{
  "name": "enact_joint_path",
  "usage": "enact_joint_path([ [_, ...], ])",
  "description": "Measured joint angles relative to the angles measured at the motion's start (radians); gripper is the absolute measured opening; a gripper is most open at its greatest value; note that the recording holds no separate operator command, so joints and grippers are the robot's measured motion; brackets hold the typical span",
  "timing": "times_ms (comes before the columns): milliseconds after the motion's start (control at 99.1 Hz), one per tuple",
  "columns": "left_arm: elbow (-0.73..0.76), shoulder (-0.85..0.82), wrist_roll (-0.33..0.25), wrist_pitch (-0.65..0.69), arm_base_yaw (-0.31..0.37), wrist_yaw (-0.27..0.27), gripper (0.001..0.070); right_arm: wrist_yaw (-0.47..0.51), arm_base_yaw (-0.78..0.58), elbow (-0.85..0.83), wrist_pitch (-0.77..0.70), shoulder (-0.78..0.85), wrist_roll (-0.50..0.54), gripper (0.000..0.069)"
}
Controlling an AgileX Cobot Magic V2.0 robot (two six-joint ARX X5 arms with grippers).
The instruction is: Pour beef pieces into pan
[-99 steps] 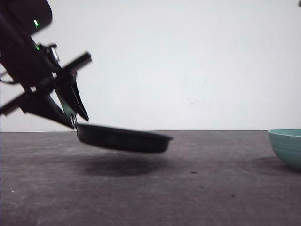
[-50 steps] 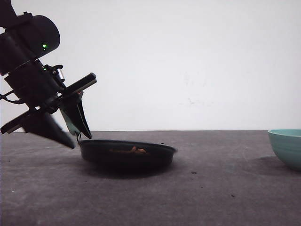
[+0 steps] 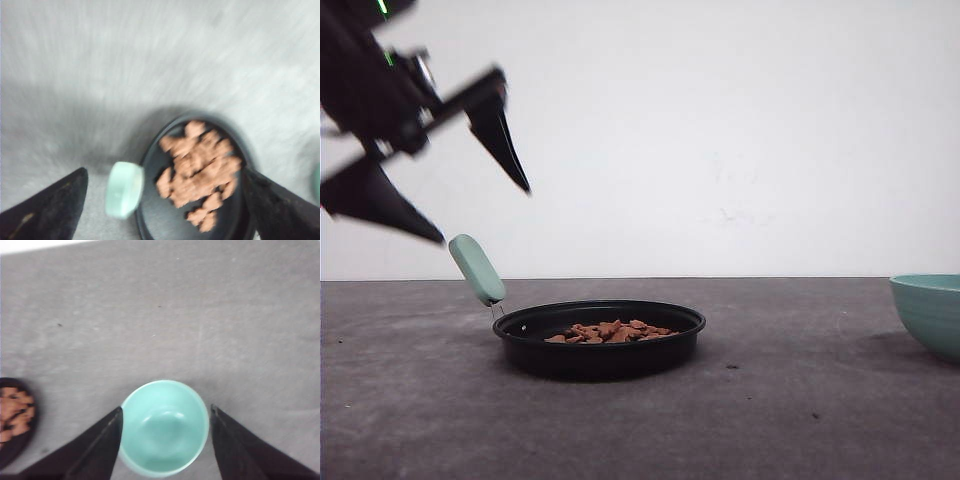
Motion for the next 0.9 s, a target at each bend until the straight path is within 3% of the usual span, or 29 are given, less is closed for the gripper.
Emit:
enact_joint_path([
  [141, 0.000, -0.177, 0.019, -0.091, 0.001, -0.055, 0.0596, 0.027, 0.000, -0.010, 0.062, 0.018, -0.041, 0.0334],
  [232, 0.000, -0.321, 0.063, -0.161, 0.000, -0.131, 0.0556, 0.027, 0.000, -0.010, 0.125, 0.016, -0.061, 0.0320],
  [303, 0.000, -0.433, 0.109, -0.181, 0.000, -0.193, 0.0441, 0.027, 0.000, -0.010, 0.162, 0.013, -0.072, 0.0260],
  [424, 0.000, -0.595, 0.168, -0.183, 0.013, -0.266, 0.0133, 0.027, 0.000, -0.010, 0.208, 0.010, -0.092, 0.0091],
  [495, 0.000, -0.665, 0.185, -0.207, 0.033, -0.279, 0.0049, 0.023, 0.000, -0.014, 0.240, 0.008, -0.119, 0.0034],
  [666, -0.031, -0.813, 0.207, -0.322, 0.064, -0.291, 0.0016, -0.025, 0.012, -0.077, 0.326, -0.069, -0.210, 0.0006],
  [898, -0.093, -0.951, 0.227, -0.484, 0.066, -0.365, 0.0014, -0.091, 0.017, -0.097, 0.258, -0.217, -0.240, 0.0005],
])
